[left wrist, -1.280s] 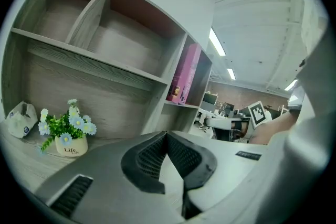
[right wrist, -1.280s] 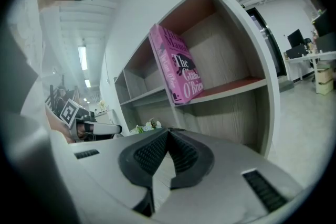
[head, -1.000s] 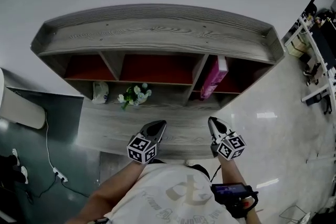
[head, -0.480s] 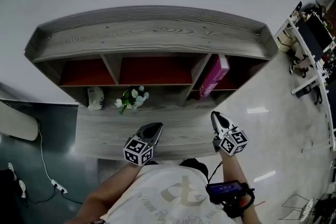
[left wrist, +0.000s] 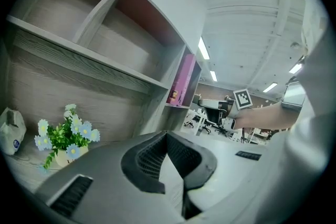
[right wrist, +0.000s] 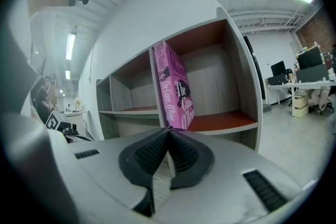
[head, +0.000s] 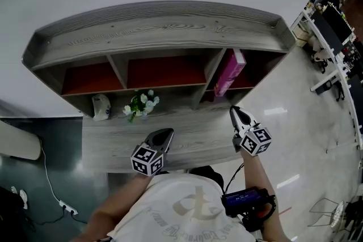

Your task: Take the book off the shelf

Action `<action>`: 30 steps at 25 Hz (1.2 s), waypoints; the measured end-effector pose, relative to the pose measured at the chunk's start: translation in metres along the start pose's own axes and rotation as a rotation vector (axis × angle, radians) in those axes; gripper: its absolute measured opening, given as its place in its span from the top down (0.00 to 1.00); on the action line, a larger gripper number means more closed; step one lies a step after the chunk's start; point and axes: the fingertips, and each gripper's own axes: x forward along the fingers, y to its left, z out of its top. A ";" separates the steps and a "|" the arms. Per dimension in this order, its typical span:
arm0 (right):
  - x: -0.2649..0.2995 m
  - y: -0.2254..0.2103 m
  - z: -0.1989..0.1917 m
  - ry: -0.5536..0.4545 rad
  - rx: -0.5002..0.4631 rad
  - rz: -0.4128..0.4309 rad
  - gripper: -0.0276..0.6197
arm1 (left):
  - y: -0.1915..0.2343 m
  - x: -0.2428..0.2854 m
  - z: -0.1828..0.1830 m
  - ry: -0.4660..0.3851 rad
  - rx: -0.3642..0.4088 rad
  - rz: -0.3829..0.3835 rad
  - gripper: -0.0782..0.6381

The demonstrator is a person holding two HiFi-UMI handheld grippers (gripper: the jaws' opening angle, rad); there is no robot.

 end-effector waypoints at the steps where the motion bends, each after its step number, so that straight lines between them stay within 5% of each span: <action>1: 0.001 -0.001 0.004 -0.006 0.000 -0.003 0.95 | -0.001 0.000 0.000 0.000 0.002 -0.006 0.89; 13: 0.021 0.000 0.047 -0.083 -0.031 -0.027 0.95 | 0.003 -0.004 -0.004 0.007 -0.001 -0.022 0.89; 30: 0.056 -0.003 0.060 -0.065 -0.032 -0.145 0.51 | 0.018 -0.010 0.005 -0.012 -0.007 -0.008 0.89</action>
